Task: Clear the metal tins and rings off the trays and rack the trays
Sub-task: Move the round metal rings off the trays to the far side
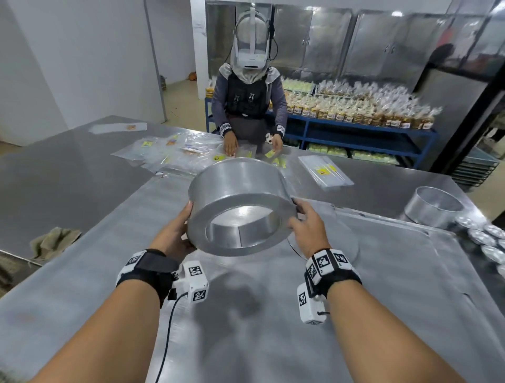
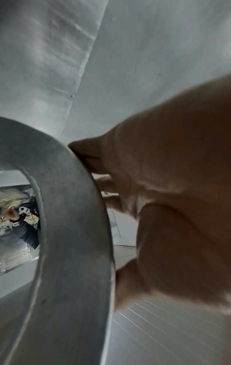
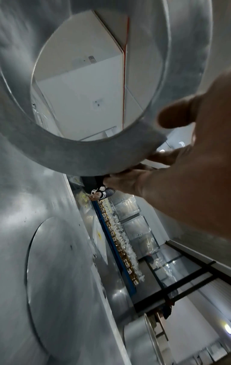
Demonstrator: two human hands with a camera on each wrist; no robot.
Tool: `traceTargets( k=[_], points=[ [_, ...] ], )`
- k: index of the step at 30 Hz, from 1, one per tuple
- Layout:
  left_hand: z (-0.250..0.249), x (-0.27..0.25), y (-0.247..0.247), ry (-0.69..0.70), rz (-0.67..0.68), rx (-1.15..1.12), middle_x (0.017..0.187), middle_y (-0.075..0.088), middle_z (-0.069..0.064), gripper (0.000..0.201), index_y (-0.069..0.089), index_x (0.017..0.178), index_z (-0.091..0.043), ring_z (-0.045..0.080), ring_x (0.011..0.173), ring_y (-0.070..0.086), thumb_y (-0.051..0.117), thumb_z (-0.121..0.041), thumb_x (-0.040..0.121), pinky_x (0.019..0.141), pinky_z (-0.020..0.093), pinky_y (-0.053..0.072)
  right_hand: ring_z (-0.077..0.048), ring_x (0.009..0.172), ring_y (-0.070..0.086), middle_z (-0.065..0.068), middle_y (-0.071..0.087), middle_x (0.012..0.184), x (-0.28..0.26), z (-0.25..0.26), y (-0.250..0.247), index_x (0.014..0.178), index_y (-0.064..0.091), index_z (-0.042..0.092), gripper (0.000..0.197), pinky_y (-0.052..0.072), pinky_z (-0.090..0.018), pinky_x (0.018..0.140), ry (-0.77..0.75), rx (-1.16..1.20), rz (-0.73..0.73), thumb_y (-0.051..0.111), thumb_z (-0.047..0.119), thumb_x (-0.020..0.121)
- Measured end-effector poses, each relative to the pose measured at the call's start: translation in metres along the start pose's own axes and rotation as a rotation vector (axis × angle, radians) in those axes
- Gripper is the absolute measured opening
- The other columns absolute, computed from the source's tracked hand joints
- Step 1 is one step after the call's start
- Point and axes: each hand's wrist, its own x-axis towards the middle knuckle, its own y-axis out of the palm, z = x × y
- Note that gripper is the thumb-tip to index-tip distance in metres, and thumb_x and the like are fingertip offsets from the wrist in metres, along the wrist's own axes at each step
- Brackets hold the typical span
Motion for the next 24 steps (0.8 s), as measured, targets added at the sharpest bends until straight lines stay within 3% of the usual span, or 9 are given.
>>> traceTargets(
  k=[2,5,7,9,12,13,15,17,24],
  points=[
    [0.006,-0.010,-0.004,0.087,0.089,-0.017,0.113,0.068,0.000,0.072,0.066,0.127,-0.019,0.020,0.105,0.061,0.077,-0.059,0.067,0.083,0.030,0.051,-0.017,0.104,0.064,0.007,0.072,0.110,-0.006,-0.003,-0.009,0.105,0.071,0.041,0.048,0.051,-0.042,0.097,0.063,0.125,0.026,0.056,0.029,0.061],
    [0.011,-0.018,-0.007,0.169,0.154,-0.045,0.108,0.071,-0.005,0.077,0.071,0.117,-0.017,0.009,0.093,0.068,0.089,-0.047,0.048,0.074,0.026,0.053,-0.008,0.085,0.064,-0.001,0.072,0.101,-0.019,-0.002,-0.016,0.106,0.070,0.025,0.049,0.051,-0.022,0.078,0.132,0.313,0.061,0.054,0.022,0.060],
    [0.012,-0.021,-0.009,0.152,0.115,-0.105,0.104,0.070,-0.007,0.056,0.076,0.105,-0.021,0.015,0.096,0.062,0.081,-0.053,0.059,0.076,0.030,0.046,0.001,0.070,0.062,0.002,0.071,0.086,-0.027,-0.002,-0.019,0.106,0.067,0.019,0.045,0.048,-0.017,0.070,0.149,0.387,0.104,0.048,0.019,0.065],
    [0.015,-0.024,-0.009,0.110,0.077,-0.091,0.105,0.069,-0.007,0.053,0.075,0.108,-0.021,0.023,0.102,0.056,0.062,-0.065,0.082,0.082,0.035,0.040,-0.002,0.075,0.063,0.007,0.070,0.079,-0.035,-0.004,-0.018,0.092,0.074,0.021,0.029,0.048,-0.022,0.076,0.140,0.364,0.118,0.058,0.036,0.072],
    [0.023,-0.028,-0.007,0.114,0.039,-0.049,0.105,0.072,-0.004,0.028,0.071,0.107,-0.018,0.015,0.094,0.066,0.052,-0.037,0.100,0.086,0.028,0.051,-0.014,0.091,0.062,0.004,0.072,0.093,-0.042,-0.014,-0.014,0.092,0.076,0.023,0.044,0.050,-0.043,0.094,0.090,0.201,0.124,0.065,0.062,0.076],
    [0.026,-0.028,-0.007,0.135,0.045,-0.030,0.102,0.073,-0.002,0.019,0.069,0.108,-0.018,0.013,0.087,0.069,0.052,-0.019,0.100,0.079,0.024,0.055,-0.015,0.094,0.065,0.007,0.073,0.094,-0.044,-0.018,-0.012,0.095,0.076,0.026,0.040,0.049,-0.048,0.097,0.064,0.140,0.134,0.066,0.061,0.077],
    [0.033,-0.027,-0.011,0.163,0.027,-0.001,0.092,0.076,0.000,0.037,0.066,0.111,-0.019,0.014,0.077,0.072,0.050,0.009,0.093,0.067,0.022,0.058,-0.015,0.099,0.069,0.010,0.075,0.097,-0.051,-0.021,-0.007,0.093,0.075,0.042,0.020,0.051,-0.048,0.098,0.041,0.066,0.139,0.071,0.048,0.075],
    [0.040,-0.028,-0.018,0.143,-0.012,0.016,0.085,0.077,-0.003,0.056,0.064,0.113,-0.024,0.013,0.072,0.072,0.046,0.023,0.086,0.063,0.022,0.058,-0.013,0.099,0.070,0.015,0.075,0.095,-0.055,-0.026,-0.003,0.086,0.072,0.054,0.028,0.053,-0.044,0.096,0.051,0.001,0.153,0.073,0.031,0.073],
    [0.058,-0.023,-0.034,0.144,-0.051,0.068,0.100,0.074,-0.004,0.068,0.059,0.124,-0.025,0.029,0.102,0.063,0.045,0.027,0.085,0.090,0.038,0.053,-0.016,0.093,0.070,0.015,0.074,0.091,-0.059,-0.045,0.012,0.083,0.069,0.045,0.042,0.057,-0.044,0.090,0.129,-0.145,0.168,0.069,0.004,0.075]
  ],
)
